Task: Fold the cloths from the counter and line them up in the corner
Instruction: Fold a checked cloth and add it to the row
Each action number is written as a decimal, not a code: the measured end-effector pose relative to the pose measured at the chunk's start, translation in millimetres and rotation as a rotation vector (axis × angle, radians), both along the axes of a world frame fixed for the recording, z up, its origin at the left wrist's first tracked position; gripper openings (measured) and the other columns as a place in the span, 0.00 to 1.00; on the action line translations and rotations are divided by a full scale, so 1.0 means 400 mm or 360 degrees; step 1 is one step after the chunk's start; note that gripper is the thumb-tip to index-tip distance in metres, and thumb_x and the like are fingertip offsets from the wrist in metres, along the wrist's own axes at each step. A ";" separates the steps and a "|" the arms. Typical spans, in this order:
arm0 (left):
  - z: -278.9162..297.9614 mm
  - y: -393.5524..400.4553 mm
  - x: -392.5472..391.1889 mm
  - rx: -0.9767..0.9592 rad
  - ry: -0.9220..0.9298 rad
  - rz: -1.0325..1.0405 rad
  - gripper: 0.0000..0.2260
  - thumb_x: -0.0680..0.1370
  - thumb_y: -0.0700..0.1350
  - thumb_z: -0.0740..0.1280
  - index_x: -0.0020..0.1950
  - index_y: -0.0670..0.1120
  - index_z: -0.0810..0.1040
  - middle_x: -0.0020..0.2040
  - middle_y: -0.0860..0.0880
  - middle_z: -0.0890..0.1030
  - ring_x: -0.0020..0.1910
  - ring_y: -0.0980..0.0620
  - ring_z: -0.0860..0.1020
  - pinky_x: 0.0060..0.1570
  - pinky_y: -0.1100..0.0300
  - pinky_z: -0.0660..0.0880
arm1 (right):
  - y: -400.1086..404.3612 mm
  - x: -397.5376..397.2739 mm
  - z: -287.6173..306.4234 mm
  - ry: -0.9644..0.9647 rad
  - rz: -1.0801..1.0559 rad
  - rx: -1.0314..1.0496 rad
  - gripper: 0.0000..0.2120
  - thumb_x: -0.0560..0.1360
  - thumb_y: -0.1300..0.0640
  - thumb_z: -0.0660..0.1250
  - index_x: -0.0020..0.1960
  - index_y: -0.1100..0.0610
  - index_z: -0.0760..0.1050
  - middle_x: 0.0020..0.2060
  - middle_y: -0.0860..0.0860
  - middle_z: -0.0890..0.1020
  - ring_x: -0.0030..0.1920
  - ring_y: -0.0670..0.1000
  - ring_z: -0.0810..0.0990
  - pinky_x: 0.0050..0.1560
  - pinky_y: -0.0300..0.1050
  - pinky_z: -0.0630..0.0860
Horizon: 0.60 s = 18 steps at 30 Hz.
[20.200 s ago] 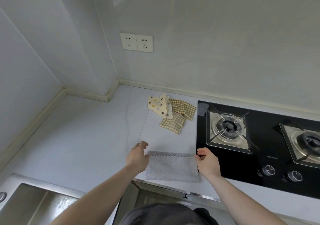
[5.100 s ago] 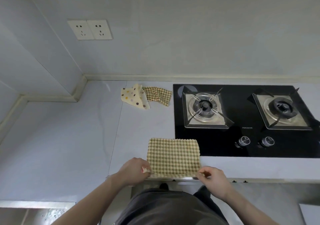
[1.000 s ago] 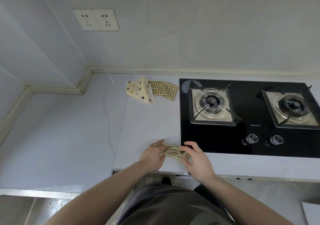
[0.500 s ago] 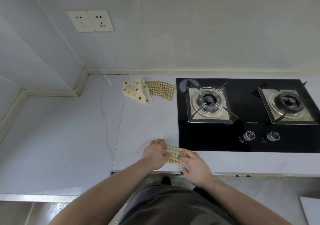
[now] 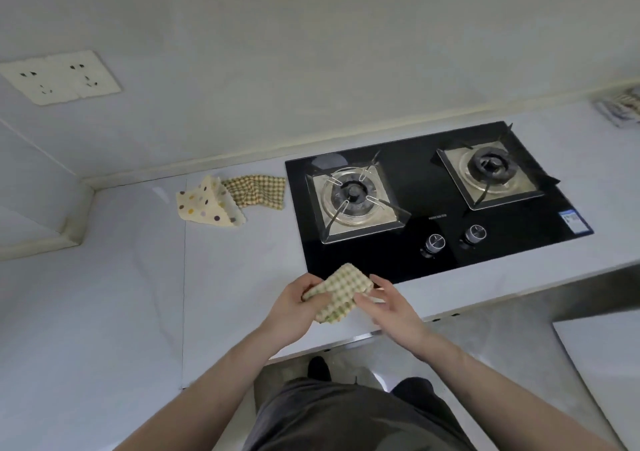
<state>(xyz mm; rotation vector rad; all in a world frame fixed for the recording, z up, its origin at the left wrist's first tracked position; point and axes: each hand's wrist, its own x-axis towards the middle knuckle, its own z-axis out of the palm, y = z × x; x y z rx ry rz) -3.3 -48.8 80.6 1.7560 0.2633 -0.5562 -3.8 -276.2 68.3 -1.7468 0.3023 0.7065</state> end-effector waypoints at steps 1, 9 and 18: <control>0.020 -0.024 0.009 -0.0036 -0.0002 -0.0038 0.04 0.81 0.46 0.70 0.53 0.47 0.80 0.44 0.50 0.83 0.42 0.56 0.80 0.42 0.63 0.75 | -0.024 0.007 0.019 0.0054 -0.0031 0.0112 0.36 0.69 0.31 0.73 0.73 0.40 0.67 0.63 0.42 0.80 0.61 0.44 0.81 0.66 0.52 0.77; 0.140 -0.276 0.105 -0.0100 -0.0066 -0.0305 0.06 0.75 0.53 0.72 0.50 0.54 0.83 0.51 0.45 0.83 0.54 0.43 0.83 0.56 0.47 0.80 | -0.264 0.021 0.123 -0.0005 -0.0315 0.0353 0.15 0.78 0.47 0.72 0.62 0.51 0.82 0.55 0.51 0.87 0.55 0.50 0.84 0.58 0.50 0.79; 0.194 -0.658 0.156 0.0037 -0.0115 -0.0563 0.11 0.80 0.54 0.71 0.54 0.47 0.80 0.44 0.52 0.87 0.43 0.57 0.84 0.42 0.61 0.77 | -0.641 0.015 0.200 -0.0180 -0.0746 0.0298 0.08 0.78 0.57 0.73 0.56 0.58 0.82 0.45 0.50 0.87 0.45 0.46 0.84 0.46 0.42 0.79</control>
